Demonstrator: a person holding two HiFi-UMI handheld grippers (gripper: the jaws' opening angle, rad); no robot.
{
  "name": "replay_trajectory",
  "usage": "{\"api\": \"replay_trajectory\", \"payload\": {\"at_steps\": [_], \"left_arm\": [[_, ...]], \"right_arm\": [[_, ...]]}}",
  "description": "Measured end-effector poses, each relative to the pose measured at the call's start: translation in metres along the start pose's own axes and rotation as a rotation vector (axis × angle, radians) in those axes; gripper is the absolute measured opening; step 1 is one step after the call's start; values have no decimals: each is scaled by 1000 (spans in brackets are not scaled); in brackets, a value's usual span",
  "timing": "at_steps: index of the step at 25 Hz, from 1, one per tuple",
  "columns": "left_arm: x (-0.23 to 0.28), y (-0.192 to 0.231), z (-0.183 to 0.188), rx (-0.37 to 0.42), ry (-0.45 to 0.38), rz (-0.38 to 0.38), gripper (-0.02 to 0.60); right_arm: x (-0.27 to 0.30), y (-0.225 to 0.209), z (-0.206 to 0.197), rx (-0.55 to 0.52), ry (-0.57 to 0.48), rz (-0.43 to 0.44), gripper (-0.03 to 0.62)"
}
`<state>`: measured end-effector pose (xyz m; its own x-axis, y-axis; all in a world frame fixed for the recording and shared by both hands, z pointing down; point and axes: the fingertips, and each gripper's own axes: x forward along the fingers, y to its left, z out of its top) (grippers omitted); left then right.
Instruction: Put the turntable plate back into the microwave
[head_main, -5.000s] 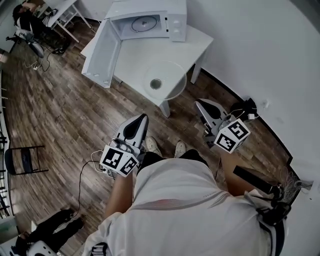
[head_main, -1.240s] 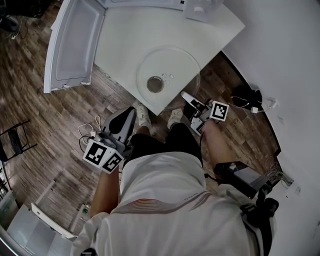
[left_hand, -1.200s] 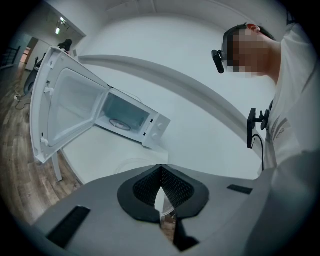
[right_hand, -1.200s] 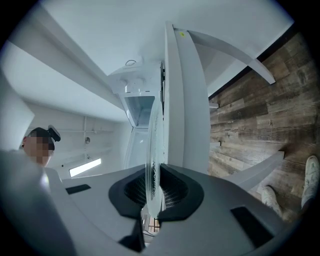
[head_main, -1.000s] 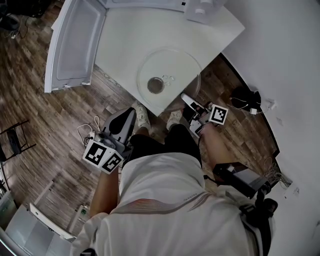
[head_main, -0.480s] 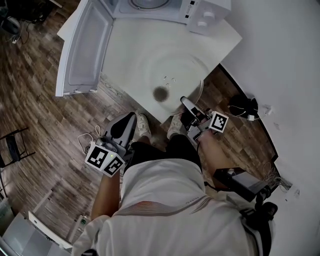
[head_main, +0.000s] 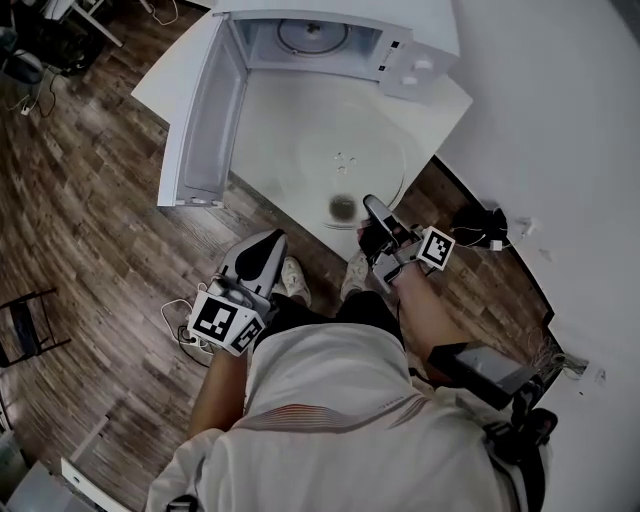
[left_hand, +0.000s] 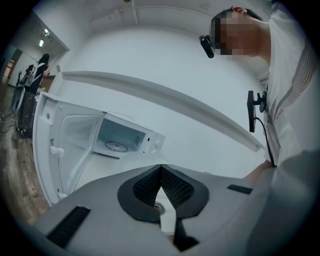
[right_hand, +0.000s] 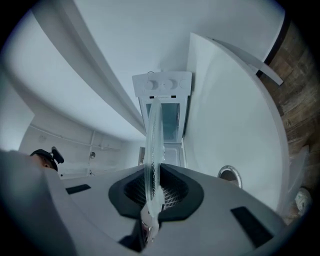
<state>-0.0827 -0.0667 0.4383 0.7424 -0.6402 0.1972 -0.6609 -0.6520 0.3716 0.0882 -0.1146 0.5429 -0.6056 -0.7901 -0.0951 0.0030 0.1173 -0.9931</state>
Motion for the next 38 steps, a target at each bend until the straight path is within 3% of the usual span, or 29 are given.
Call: {"api": "replay_trajectory", "payload": {"at_steps": [6,12,26,38], "left_arm": [[-12,20,24,43,-31,-48,11],[-13,36,28,29,-27,-51,11],[27,65,34,-13,-50,58,10],[31,79,31,-45,-47,133,11]], "right_arm": [[29,9,-17,61,-74,25,28],[61,3,-8,76,-118,12,28],[152,-27,66,59,-75,-39,28],[222,-50,107,67,-162,-76,28]]}}
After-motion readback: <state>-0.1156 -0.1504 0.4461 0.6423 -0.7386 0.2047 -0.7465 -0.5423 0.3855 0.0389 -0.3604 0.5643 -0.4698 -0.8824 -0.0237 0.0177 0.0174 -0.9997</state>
